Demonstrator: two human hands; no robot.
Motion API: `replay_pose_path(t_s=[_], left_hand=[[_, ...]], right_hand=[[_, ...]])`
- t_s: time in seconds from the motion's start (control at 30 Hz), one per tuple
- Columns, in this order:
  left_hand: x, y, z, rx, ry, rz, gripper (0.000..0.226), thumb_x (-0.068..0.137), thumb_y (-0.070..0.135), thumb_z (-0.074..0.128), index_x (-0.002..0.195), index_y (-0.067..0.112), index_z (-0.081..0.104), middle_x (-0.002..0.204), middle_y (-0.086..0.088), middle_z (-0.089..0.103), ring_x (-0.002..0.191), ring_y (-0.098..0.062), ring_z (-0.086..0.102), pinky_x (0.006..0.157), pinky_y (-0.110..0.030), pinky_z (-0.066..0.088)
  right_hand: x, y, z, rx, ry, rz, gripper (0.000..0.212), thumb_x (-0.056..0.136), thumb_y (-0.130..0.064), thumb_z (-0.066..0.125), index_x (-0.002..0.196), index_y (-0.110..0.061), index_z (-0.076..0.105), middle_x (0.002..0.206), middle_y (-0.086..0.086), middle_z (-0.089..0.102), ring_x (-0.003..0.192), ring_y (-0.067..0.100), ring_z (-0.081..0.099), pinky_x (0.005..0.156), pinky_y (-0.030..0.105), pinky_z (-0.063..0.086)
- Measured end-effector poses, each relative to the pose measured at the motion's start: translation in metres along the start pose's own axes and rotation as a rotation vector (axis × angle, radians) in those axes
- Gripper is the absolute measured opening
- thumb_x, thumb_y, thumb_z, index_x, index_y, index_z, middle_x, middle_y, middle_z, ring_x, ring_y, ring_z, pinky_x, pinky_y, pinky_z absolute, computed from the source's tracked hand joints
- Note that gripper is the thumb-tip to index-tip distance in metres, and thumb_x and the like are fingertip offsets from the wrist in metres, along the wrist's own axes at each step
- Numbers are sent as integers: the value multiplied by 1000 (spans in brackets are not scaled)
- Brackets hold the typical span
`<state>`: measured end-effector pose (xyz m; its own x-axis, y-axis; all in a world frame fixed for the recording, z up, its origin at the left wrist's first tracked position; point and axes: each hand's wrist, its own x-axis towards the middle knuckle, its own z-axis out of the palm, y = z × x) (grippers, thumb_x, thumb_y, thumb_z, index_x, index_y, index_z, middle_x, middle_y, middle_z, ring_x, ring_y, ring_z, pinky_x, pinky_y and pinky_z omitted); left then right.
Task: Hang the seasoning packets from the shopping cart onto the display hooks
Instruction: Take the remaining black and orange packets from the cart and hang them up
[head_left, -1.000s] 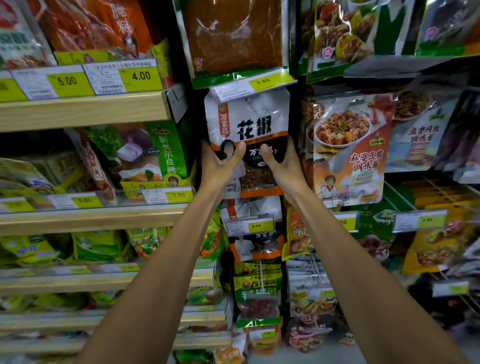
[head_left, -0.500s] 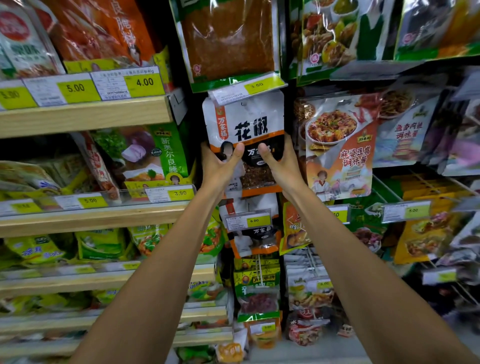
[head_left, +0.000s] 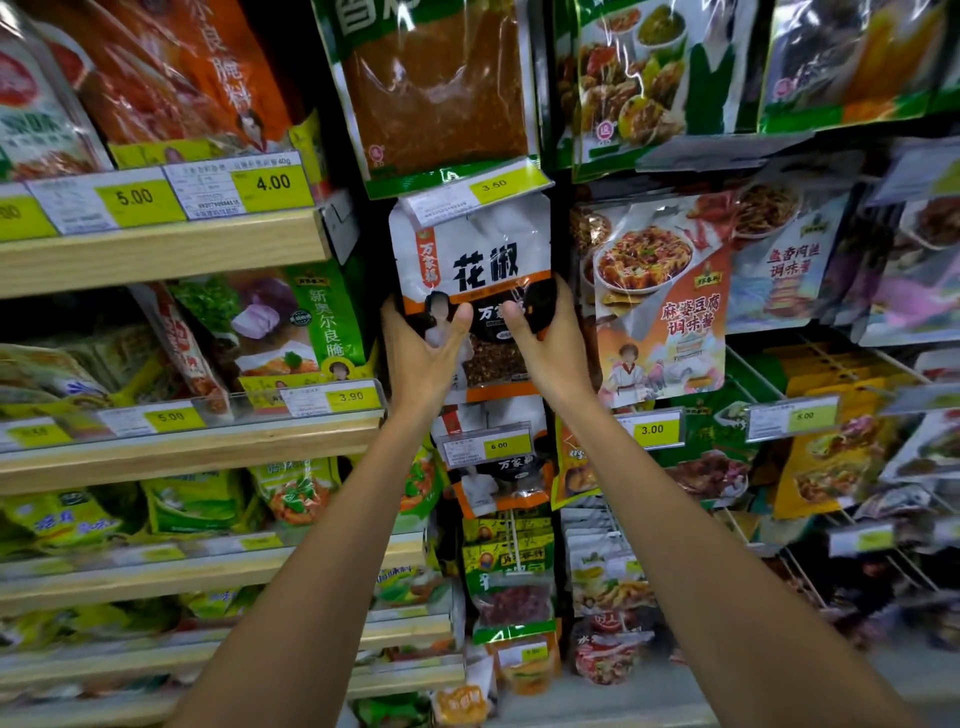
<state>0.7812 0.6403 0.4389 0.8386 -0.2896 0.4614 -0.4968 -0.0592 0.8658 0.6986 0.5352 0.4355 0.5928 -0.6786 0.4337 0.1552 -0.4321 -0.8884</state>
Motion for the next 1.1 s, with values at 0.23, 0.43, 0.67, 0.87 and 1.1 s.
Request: replay_pose_path(t_s=[0.23,0.43,0.67,0.87,1.1], left_hand=[[-56,18,8,352,213,352,31,98,19,52,121,0,52,121,-16,52,111,-29,52,91,-32,41],[-64,46,86,234,-184,237,42,99,27,51,134,5,46,131,-11,53,119,-24,51,94,-27,40],[-51,54,142,118,-161,-10,86,90,36,63,152,7,12,148,0,36,131,2,39,104,-13,34],[-44,51,153,71,-151,-39,70,95,25,59,151,10,19,100,-14,67,63,-20,66,62,-35,56],[-25,39,151,18,-182,-28,88,84,35,69,152,19,15,152,0,33,129,-9,45,96,-24,49]], right_hand=[[-39,1,-52,-54,108,-74,44,98,-28,55,137,-13,43,132,-4,50,121,2,47,101,13,38],[-11,31,-148,-241,336,31,47,94,-27,62,133,-8,46,133,8,49,123,21,46,102,33,40],[37,70,-176,-50,-1,191,71,85,-31,72,139,-14,30,133,2,52,122,17,52,99,25,44],[55,89,-170,116,-186,130,69,83,-23,74,139,-18,33,116,-9,56,99,-8,56,70,3,48],[70,95,-169,80,-162,87,90,76,-27,81,146,-21,25,134,2,48,112,10,55,79,11,48]])
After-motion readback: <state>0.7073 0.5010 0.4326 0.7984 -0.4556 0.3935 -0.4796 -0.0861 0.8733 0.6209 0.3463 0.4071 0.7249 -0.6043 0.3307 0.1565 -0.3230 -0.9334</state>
